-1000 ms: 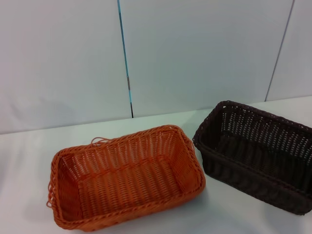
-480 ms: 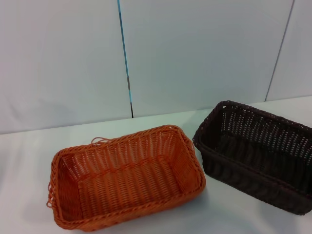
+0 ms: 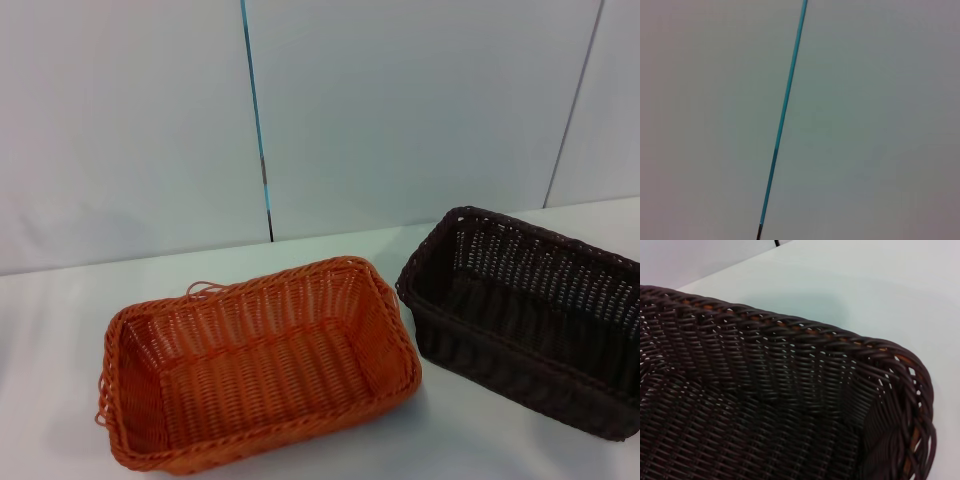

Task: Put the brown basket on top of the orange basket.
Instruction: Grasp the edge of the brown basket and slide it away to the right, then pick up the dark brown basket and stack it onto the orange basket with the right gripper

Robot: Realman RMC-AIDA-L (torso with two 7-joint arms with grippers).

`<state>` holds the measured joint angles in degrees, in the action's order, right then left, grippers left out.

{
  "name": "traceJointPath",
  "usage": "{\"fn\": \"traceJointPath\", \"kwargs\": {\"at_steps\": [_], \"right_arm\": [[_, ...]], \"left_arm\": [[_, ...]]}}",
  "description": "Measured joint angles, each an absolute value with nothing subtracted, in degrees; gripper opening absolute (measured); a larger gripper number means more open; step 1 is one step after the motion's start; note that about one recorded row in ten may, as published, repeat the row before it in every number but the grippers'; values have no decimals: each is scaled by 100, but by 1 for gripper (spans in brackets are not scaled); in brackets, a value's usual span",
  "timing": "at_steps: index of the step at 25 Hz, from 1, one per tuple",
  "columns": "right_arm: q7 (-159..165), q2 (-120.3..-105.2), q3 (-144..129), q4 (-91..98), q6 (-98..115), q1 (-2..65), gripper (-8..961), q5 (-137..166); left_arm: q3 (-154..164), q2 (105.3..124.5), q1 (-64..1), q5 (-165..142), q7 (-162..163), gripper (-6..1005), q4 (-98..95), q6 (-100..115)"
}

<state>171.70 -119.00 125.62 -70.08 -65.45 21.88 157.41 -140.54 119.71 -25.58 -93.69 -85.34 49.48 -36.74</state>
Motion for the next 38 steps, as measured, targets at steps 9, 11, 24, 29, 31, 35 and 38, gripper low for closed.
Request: {"fn": "traceJointPath", "kwargs": {"at_steps": [9,11,24,29,31,35,38], "right_arm": [[17120,-11883,12571,-6799,-6272,2197,337,15836],[17113,-11882,12570,-6740,-6169,2202,281,15864],[17101,-11883,12641,-6542,-5925,2255,172,15852],[17095,-11884,12638,-6549,-5912,2253,172,15845],[17095,-11885,12635,-6565,-5911,2251,172,15843],[17094,-11891,12634,-6619,-5911,2250,171,15835],[17094,-11892,12639,-6649,-5909,2249,171,15832]], "left_arm": [[-14054,11987,-2562,-9366,-8534,888,4948,-3674],[-14054,11988,-2564,-9366,-8534,888,4948,-3674],[-14054,11989,-2566,-9360,-8534,888,4948,-3665],[-14054,11989,-2560,-9360,-8534,888,4948,-3664],[-14054,11988,-2559,-9360,-8534,888,4948,-3657],[-14054,11983,-2558,-9360,-8534,888,4948,-3628],[-14054,11981,-2557,-9360,-8534,888,4948,-3623]]}}
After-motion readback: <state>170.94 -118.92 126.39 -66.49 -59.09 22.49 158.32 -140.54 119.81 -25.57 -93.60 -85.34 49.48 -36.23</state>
